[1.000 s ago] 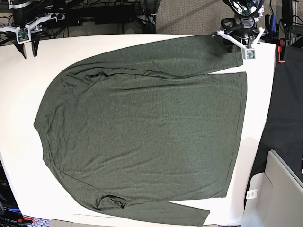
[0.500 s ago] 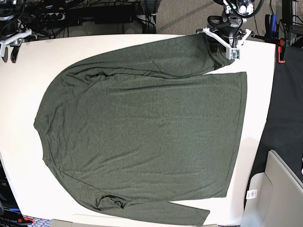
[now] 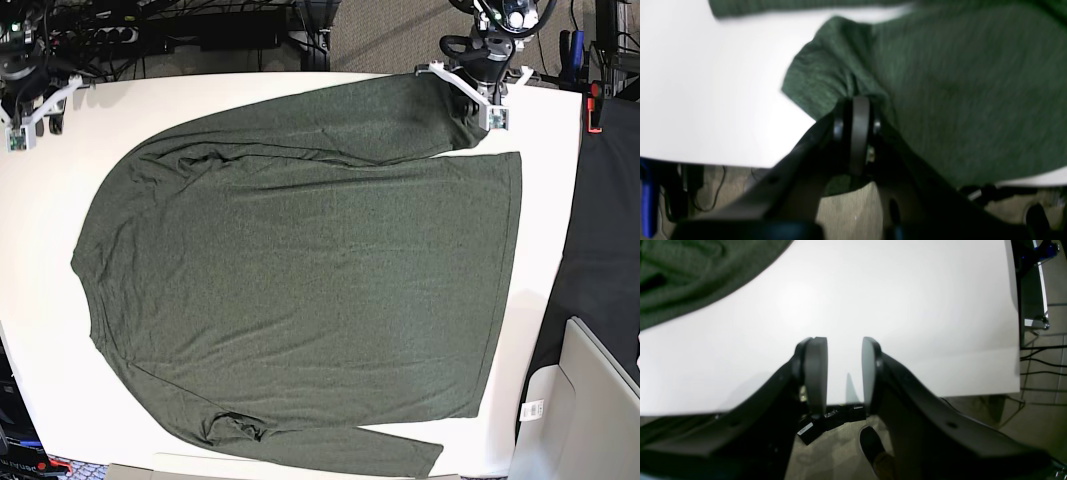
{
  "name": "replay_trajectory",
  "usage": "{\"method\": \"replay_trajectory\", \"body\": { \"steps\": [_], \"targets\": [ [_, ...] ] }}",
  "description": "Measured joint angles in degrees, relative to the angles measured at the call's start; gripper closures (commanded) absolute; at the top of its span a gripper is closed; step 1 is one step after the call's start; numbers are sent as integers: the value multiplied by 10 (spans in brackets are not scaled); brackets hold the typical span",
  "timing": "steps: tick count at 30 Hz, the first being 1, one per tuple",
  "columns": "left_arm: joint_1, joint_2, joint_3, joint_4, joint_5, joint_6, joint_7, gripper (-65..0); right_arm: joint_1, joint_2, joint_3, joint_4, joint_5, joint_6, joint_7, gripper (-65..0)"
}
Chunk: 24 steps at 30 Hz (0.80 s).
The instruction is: Fold the T-shirt properly
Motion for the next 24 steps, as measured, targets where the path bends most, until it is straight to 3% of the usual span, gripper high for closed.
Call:
{"method": "replay_trajectory", "body": {
  "steps": [6,10,17,24],
  "targets": [
    [3,0,0,18,0,0,0,-1,44,0,0,0,-3,1,-78,-168],
    [3,4,-31,18,-2,-4,-33,-1,54,0,-12,0,1,0,-88,-168],
    [4,1,-56,19,-2,0,-36,-1,87,-5,-46,-3,1,-1,-93,-168],
    [4,2,-54,19,-2,-2,-36,-1,126,-62,-51,-74,-5,-3,-93,-168]
  ]
}}
